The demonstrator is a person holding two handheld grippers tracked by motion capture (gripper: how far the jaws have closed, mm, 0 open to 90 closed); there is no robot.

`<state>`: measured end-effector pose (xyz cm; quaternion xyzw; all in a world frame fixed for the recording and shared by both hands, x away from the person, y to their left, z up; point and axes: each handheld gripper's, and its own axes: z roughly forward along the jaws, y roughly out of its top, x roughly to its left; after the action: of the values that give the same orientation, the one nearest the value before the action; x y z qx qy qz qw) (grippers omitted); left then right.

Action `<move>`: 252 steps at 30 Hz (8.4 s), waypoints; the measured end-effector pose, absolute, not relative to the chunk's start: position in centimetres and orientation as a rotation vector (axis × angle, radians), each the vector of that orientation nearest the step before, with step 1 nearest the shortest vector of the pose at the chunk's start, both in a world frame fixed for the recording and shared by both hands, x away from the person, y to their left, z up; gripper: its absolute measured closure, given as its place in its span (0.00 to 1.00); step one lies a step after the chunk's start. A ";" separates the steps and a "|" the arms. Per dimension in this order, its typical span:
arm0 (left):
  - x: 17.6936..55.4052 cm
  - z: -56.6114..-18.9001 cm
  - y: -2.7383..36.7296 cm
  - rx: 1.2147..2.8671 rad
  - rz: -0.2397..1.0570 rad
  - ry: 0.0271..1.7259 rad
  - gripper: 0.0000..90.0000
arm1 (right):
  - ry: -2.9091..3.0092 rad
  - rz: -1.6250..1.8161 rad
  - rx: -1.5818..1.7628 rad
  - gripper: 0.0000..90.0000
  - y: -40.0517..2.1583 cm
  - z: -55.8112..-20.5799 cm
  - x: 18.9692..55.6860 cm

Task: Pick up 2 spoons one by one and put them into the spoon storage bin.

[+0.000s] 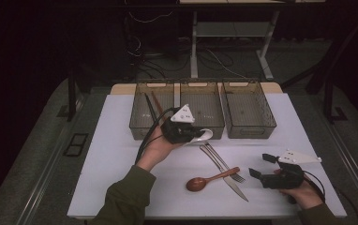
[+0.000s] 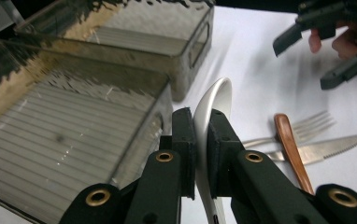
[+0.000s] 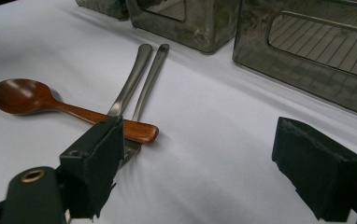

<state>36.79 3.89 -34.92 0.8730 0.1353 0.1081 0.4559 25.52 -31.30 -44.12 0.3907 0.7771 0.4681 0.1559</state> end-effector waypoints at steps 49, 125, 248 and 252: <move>46.0 -37.2 -1.1 2.222 0.335 0.443 0.82 | 2.235 1.280 1.097 0.13 -31.1 -44.2 25.2; 29.0 -42.0 8.2 2.097 0.119 0.549 0.16 | 2.263 1.286 1.079 0.10 -29.9 -44.3 24.9; 30.7 -39.6 8.5 2.214 0.253 0.457 0.91 | 2.287 1.298 1.047 0.10 -29.1 -44.4 24.9; 31.5 -39.3 8.5 2.182 0.251 0.484 0.91 | 2.286 1.297 1.047 0.10 -29.1 -44.4 24.9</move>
<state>31.45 8.54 -39.33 0.8752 0.1941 0.1008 0.4314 24.92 -29.11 -44.44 0.3654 0.7983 0.4528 0.1555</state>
